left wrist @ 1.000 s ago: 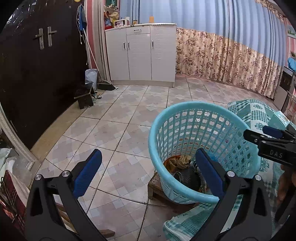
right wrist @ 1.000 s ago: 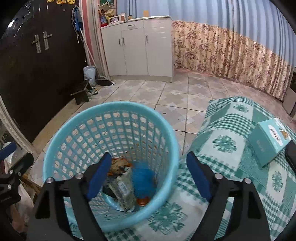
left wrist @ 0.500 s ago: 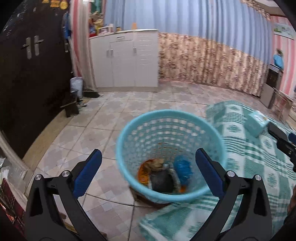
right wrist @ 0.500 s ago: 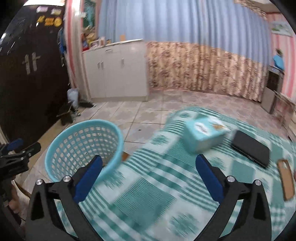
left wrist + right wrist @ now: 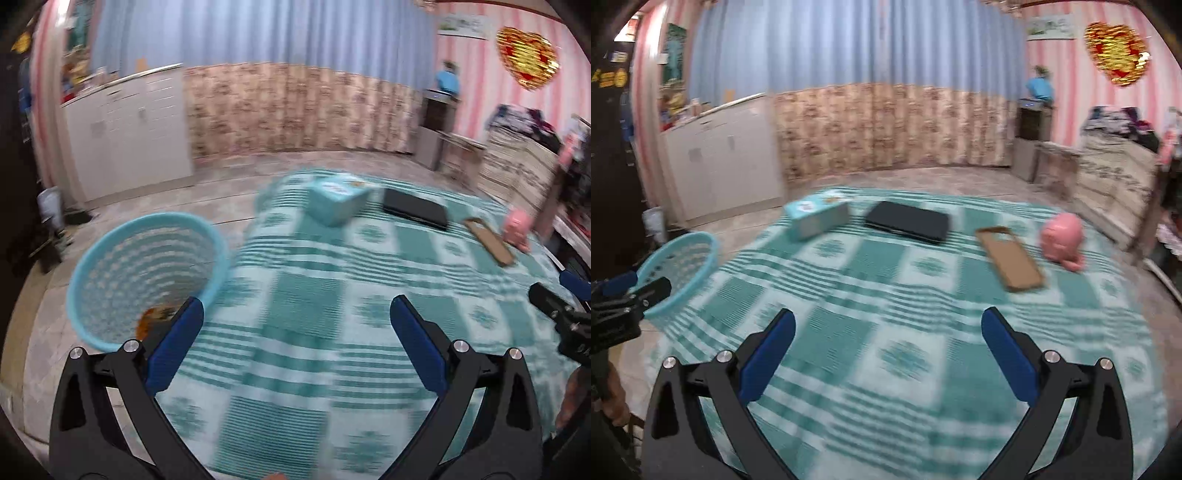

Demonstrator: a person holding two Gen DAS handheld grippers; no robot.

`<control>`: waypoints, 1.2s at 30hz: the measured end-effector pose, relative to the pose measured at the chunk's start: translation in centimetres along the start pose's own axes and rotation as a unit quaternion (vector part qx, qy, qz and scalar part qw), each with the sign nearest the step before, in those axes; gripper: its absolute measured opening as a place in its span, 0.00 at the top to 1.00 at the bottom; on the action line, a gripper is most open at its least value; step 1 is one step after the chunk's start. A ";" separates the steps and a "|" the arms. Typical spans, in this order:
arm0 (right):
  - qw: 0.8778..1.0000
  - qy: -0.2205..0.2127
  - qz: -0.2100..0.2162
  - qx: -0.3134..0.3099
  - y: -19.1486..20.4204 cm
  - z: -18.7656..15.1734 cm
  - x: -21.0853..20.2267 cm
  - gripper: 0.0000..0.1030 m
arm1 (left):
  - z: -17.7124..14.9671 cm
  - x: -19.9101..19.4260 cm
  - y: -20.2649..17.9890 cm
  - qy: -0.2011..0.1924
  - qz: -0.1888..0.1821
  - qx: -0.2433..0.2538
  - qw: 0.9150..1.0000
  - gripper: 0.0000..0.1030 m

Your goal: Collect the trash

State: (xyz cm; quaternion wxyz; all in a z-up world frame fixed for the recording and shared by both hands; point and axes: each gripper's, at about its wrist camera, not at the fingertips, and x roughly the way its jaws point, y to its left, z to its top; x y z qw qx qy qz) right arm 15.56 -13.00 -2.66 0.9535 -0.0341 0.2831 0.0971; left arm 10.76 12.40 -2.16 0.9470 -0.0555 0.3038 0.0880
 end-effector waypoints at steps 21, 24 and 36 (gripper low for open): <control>0.991 -0.040 -0.112 0.059 -6.2 -3.6 -9.2 0.04 | -2.0 -6.1 -10.1 -0.036 -0.095 0.072 0.992 0.05; 0.991 -0.043 -0.111 0.053 -5.8 -3.8 -9.6 0.04 | -1.9 -6.1 -10.1 -0.036 -0.102 0.068 0.992 0.05; 0.989 -0.053 -0.121 0.059 -6.2 -4.4 -10.8 0.04 | -2.4 -7.4 -11.7 -0.058 -0.112 0.092 0.988 0.05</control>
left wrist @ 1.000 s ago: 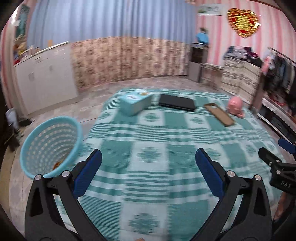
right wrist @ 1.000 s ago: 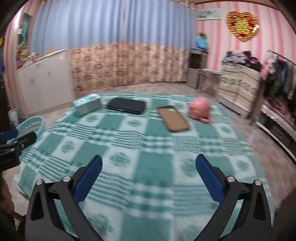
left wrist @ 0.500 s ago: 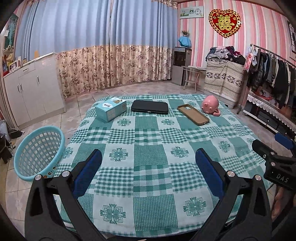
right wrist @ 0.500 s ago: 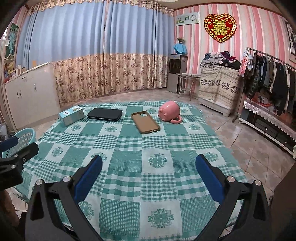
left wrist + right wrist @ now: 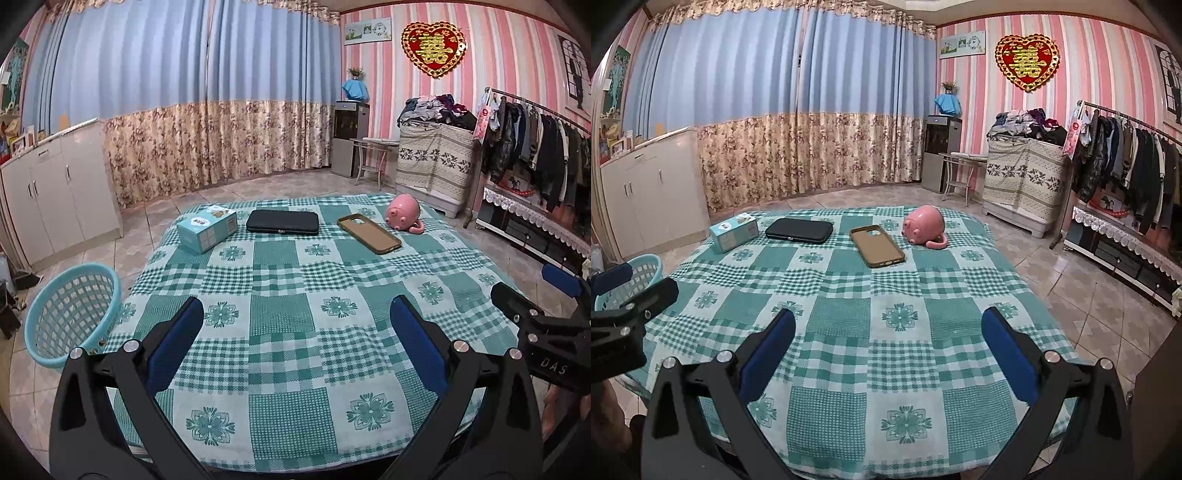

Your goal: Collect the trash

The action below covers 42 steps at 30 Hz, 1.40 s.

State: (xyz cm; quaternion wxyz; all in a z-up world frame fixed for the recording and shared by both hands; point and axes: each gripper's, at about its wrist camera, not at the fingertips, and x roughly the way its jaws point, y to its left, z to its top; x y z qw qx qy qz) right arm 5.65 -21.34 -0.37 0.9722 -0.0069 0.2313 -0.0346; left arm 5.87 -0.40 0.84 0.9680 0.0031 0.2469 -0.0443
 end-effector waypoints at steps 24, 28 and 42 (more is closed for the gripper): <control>1.000 -0.001 0.013 -0.008 0.6 0.0 -0.3 0.04 | -0.3 -0.6 0.5 -0.014 0.017 0.004 1.000 0.05; 1.000 -0.002 0.016 -0.011 0.9 0.0 -0.3 0.04 | -0.3 -0.6 0.6 -0.015 0.023 0.006 1.000 0.05; 1.000 -0.003 0.014 -0.010 0.9 -0.1 -0.3 0.04 | -0.3 -0.7 1.0 -0.017 0.025 0.002 1.000 0.05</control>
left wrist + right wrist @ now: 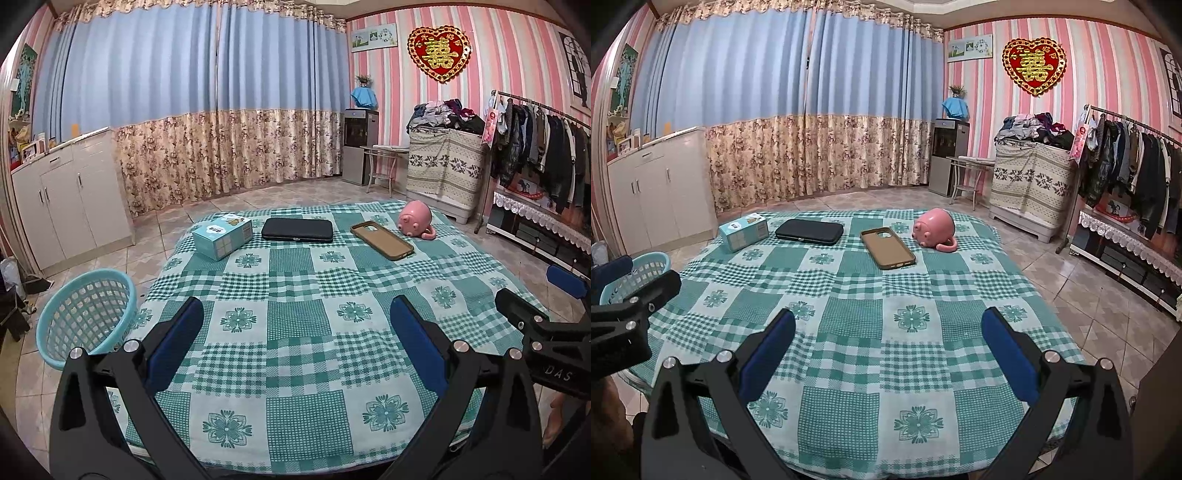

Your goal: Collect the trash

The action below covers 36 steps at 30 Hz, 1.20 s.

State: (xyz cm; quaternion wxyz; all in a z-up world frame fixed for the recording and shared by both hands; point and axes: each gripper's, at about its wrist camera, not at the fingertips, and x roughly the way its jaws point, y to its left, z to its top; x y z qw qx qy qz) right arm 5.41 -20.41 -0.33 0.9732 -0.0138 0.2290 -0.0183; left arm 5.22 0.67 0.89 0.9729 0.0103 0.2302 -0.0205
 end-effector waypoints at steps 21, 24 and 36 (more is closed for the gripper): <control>1.000 -0.002 0.000 0.000 -0.1 0.0 0.0 0.04 | 0.0 -0.4 0.5 -0.007 0.002 -0.011 1.000 0.05; 1.000 -0.003 -0.001 0.000 -0.1 0.0 -0.1 0.04 | 0.0 -0.4 0.5 -0.008 0.002 -0.011 1.000 0.05; 1.000 -0.005 -0.001 -0.001 -0.1 0.1 -0.2 0.04 | 0.1 -0.4 0.6 -0.008 0.002 -0.012 1.000 0.05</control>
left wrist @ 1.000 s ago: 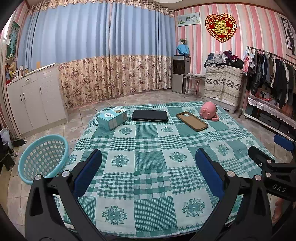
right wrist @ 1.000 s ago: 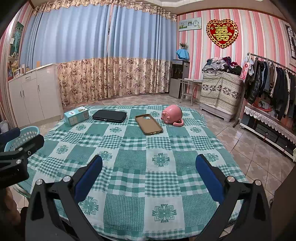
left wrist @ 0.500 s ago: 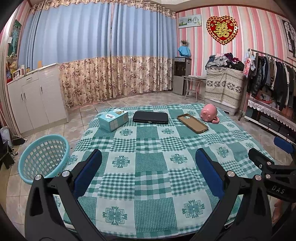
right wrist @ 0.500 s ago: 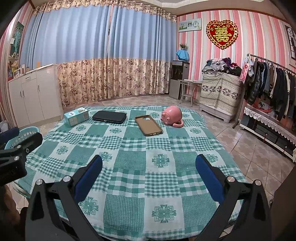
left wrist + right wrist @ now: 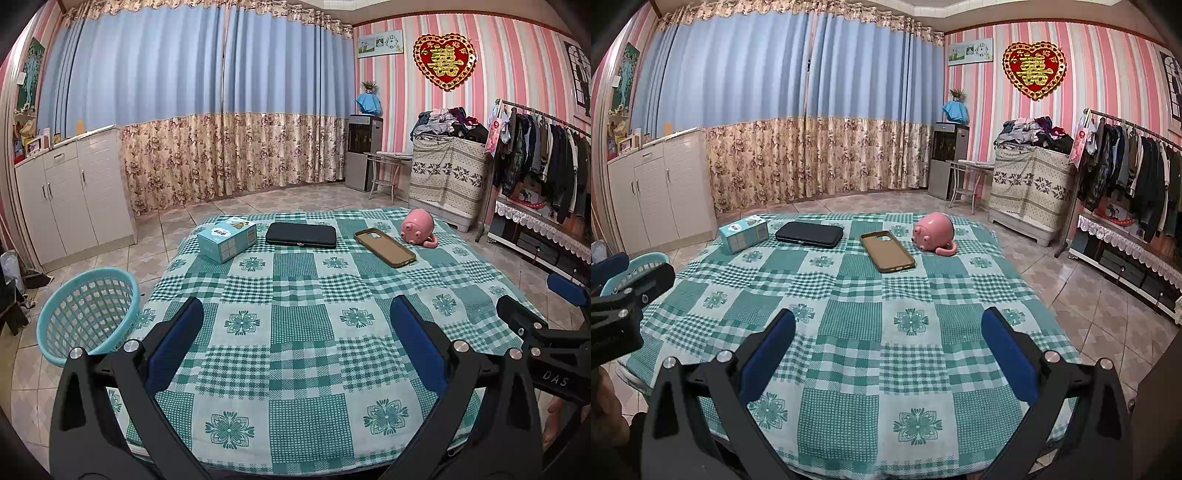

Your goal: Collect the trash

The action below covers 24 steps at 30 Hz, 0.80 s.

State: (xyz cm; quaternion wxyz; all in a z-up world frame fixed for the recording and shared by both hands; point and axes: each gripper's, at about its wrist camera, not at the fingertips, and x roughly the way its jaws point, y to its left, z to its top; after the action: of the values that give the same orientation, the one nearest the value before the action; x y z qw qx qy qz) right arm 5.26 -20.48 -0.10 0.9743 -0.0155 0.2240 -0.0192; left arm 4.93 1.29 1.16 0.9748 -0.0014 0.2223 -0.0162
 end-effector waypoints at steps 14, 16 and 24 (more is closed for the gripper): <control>1.000 -0.004 0.000 -0.002 0.0 0.2 -0.2 0.04 | 0.1 -0.1 0.1 -0.001 0.000 -0.002 1.000 0.05; 1.000 -0.004 0.000 -0.002 0.0 0.2 -0.2 0.04 | 0.1 -0.1 0.1 -0.001 0.001 -0.002 1.000 0.05; 1.000 -0.003 0.001 -0.003 0.1 0.1 -0.2 0.04 | 0.2 -0.1 0.2 0.000 0.001 -0.003 1.000 0.05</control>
State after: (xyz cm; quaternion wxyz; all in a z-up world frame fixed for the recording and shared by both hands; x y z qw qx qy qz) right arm 5.10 -20.41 0.06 0.9750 -0.0178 0.2210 -0.0176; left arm 4.91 1.45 1.41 0.9749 -0.0045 0.2223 -0.0145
